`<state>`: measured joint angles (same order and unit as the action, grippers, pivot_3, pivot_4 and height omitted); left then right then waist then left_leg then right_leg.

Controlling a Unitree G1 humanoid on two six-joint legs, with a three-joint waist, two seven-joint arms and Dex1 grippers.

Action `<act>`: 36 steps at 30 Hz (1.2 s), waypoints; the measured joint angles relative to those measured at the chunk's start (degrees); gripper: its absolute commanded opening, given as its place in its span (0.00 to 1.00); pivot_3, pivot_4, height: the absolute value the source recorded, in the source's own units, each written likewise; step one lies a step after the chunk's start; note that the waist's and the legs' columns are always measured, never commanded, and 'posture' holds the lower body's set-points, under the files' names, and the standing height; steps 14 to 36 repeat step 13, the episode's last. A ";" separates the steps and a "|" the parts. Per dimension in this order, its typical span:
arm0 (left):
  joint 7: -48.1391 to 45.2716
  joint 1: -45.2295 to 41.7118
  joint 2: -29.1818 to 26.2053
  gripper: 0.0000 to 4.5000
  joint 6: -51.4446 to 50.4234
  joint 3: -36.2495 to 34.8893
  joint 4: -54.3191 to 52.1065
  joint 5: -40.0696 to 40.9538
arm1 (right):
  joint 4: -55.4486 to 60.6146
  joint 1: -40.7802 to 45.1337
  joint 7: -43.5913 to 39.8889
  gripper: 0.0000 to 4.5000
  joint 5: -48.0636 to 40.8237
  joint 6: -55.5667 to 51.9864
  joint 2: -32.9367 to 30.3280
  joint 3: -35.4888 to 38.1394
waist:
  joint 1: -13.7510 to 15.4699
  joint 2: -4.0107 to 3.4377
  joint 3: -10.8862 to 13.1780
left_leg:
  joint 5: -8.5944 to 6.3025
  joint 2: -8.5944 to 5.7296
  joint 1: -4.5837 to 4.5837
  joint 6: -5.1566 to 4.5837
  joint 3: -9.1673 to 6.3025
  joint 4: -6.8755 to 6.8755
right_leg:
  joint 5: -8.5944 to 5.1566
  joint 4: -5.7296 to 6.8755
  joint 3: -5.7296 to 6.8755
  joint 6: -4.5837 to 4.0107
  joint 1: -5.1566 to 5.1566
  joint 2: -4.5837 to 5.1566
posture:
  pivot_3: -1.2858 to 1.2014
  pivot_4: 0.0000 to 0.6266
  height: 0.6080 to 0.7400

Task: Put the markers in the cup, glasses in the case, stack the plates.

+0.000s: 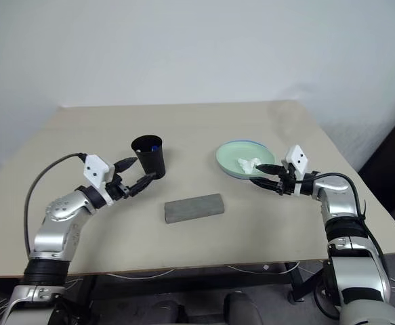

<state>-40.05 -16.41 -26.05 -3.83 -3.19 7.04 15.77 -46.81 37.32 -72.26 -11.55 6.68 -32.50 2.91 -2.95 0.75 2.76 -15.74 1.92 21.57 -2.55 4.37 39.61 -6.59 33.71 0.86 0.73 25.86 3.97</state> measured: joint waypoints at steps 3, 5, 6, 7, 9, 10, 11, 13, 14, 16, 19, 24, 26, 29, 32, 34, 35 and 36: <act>1.22 -0.10 1.51 0.84 1.86 0.95 1.15 -2.21 | -0.20 -0.63 0.97 0.53 -0.15 0.00 -1.73 1.19 | 0.01 0.00 0.00 | 0.01 0.00 -0.04 -0.01 0.01 0.00 | 0.00 0.00 -0.01 0.00 -0.02 0.00 | 0.52 0.00 0.94; 1.50 -0.09 2.21 0.84 2.82 2.01 2.37 -3.56 | 0.01 -1.87 1.39 0.53 -0.27 -0.08 -2.40 2.00 | 0.05 0.01 -0.01 | 0.01 0.00 -0.04 -0.01 -0.01 0.00 | 0.00 -0.02 0.00 0.00 -0.04 -0.01 | 0.52 0.00 0.94; 1.65 -0.05 2.63 0.84 3.20 2.33 2.94 -4.00 | 0.07 -2.78 1.55 0.53 -0.27 -0.22 -2.43 2.39 | 0.07 0.03 -0.01 | 0.01 0.00 -0.02 -0.01 -0.02 0.00 | 0.00 -0.04 0.00 0.00 -0.04 -0.01 | 0.52 0.00 0.94; 1.81 -0.05 2.99 0.84 3.41 2.36 3.24 -4.23 | 0.17 -3.57 1.68 0.53 -0.27 -0.31 -2.43 2.47 | 0.08 0.02 -0.01 | 0.01 0.00 0.00 -0.02 -0.01 0.00 | 0.00 -0.04 -0.01 0.00 -0.02 -0.01 | 0.52 0.00 0.94; 2.22 -0.05 3.57 0.84 4.05 2.37 3.78 -4.61 | 0.44 -5.28 2.12 0.53 -0.27 -0.79 -2.38 2.54 | 0.12 0.02 -0.01 | 0.04 -0.01 0.00 -0.08 0.00 0.00 | 0.00 -0.04 -0.02 0.00 -0.02 0.00 | 0.52 0.00 0.94; 2.40 -0.04 3.83 0.84 4.35 2.38 4.03 -4.75 | 1.24 -6.32 2.26 0.53 -0.30 -1.20 -2.38 2.66 | 0.11 0.02 -0.01 | 0.06 -0.01 0.00 -0.11 0.00 0.00 | 0.00 -0.04 -0.02 0.00 -0.02 0.01 | 0.52 0.00 0.94; 2.63 0.05 4.04 0.84 4.51 2.40 4.20 -4.95 | 1.61 -6.85 2.41 0.53 -0.33 -1.57 -2.31 2.66 | 0.07 0.02 -0.01 | 0.06 -0.01 0.00 -0.12 0.00 0.00 | 0.00 -0.04 -0.03 0.00 -0.01 0.00 | 0.52 0.00 0.94; 2.78 0.19 4.51 0.84 4.57 2.62 4.21 -5.53 | 3.00 -7.57 2.68 0.53 -0.63 -2.02 -2.31 2.78 | 0.05 0.01 0.00 | 0.06 -0.01 -0.01 -0.12 0.00 0.01 | 0.00 -0.03 -0.04 0.00 -0.01 0.00 | 0.52 0.00 0.94; 2.78 0.19 4.51 0.84 4.57 2.62 4.21 -5.53 | 3.00 -7.57 2.68 0.53 -0.63 -2.02 -2.31 2.78 | 0.05 0.01 0.00 | 0.06 -0.01 -0.01 -0.12 0.00 0.01 | 0.00 -0.03 -0.04 0.00 -0.01 0.00 | 0.52 0.00 0.94; 2.78 0.19 4.51 0.84 4.57 2.62 4.21 -5.53 | 3.00 -7.57 2.68 0.53 -0.63 -2.02 -2.31 2.78 | 0.05 0.01 0.00 | 0.06 -0.01 -0.01 -0.12 0.00 0.01 | 0.00 -0.03 -0.04 0.00 -0.01 0.00 | 0.52 0.00 0.94; 2.78 0.19 4.51 0.84 4.57 2.62 4.21 -5.53 | 3.00 -7.57 2.68 0.53 -0.63 -2.02 -2.31 2.78 | 0.05 0.01 0.00 | 0.06 -0.01 -0.01 -0.12 0.00 0.01 | 0.00 -0.03 -0.04 0.00 -0.01 0.00 | 0.52 0.00 0.94; 2.78 0.19 4.51 0.84 4.57 2.62 4.21 -5.53 | 3.00 -7.57 2.68 0.53 -0.63 -2.02 -2.31 2.78 | 0.05 0.01 0.00 | 0.06 -0.01 -0.01 -0.12 0.00 0.01 | 0.00 -0.03 -0.04 0.00 -0.01 0.00 | 0.52 0.00 0.94; 2.78 0.19 4.51 0.84 4.57 2.62 4.21 -5.53 | 3.00 -7.57 2.68 0.53 -0.63 -2.02 -2.31 2.78 | 0.05 0.01 0.00 | 0.06 -0.01 -0.01 -0.12 0.00 0.01 | 0.00 -0.03 -0.04 0.00 -0.01 0.00 | 0.52 0.00 0.94; 2.78 0.19 4.51 0.84 4.57 2.62 4.21 -5.53 | 3.00 -7.57 2.68 0.53 -0.63 -2.02 -2.31 2.78 | 0.05 0.01 0.00 | 0.06 -0.01 -0.01 -0.12 0.00 0.01 | 0.00 -0.03 -0.04 0.00 -0.01 0.00 | 0.52 0.00 0.94; 2.78 0.19 4.51 0.84 4.57 2.62 4.21 -5.53 | 3.00 -7.57 2.68 0.53 -0.63 -2.02 -2.31 2.78 | 0.05 0.01 0.00 | 0.06 -0.01 -0.01 -0.12 0.00 0.01 | 0.00 -0.03 -0.04 0.00 -0.01 0.00 | 0.52 0.00 0.94; 2.78 0.19 4.51 0.84 4.57 2.62 4.21 -5.53 | 3.00 -7.57 2.68 0.53 -0.63 -2.02 -2.31 2.78 | 0.05 0.01 0.00 | 0.06 -0.01 -0.01 -0.12 0.00 0.01 | 0.00 -0.03 -0.04 0.00 -0.01 0.00 | 0.52 0.00 0.94; 2.78 0.19 4.51 0.84 4.57 2.62 4.21 -5.53 | 3.00 -7.57 2.68 0.53 -0.63 -2.02 -2.31 2.78 | 0.05 0.01 0.00 | 0.06 -0.01 -0.01 -0.12 0.00 0.01 | 0.00 -0.03 -0.04 0.00 -0.01 0.00 | 0.52 0.00 0.94; 2.78 0.19 4.51 0.84 4.57 2.62 4.21 -5.53 | 3.00 -7.57 2.68 0.53 -0.63 -2.02 -2.31 2.78 | 0.05 0.01 0.00 | 0.06 -0.01 -0.01 -0.12 0.00 0.01 | 0.00 -0.03 -0.04 0.00 -0.01 0.00 | 0.52 0.00 0.94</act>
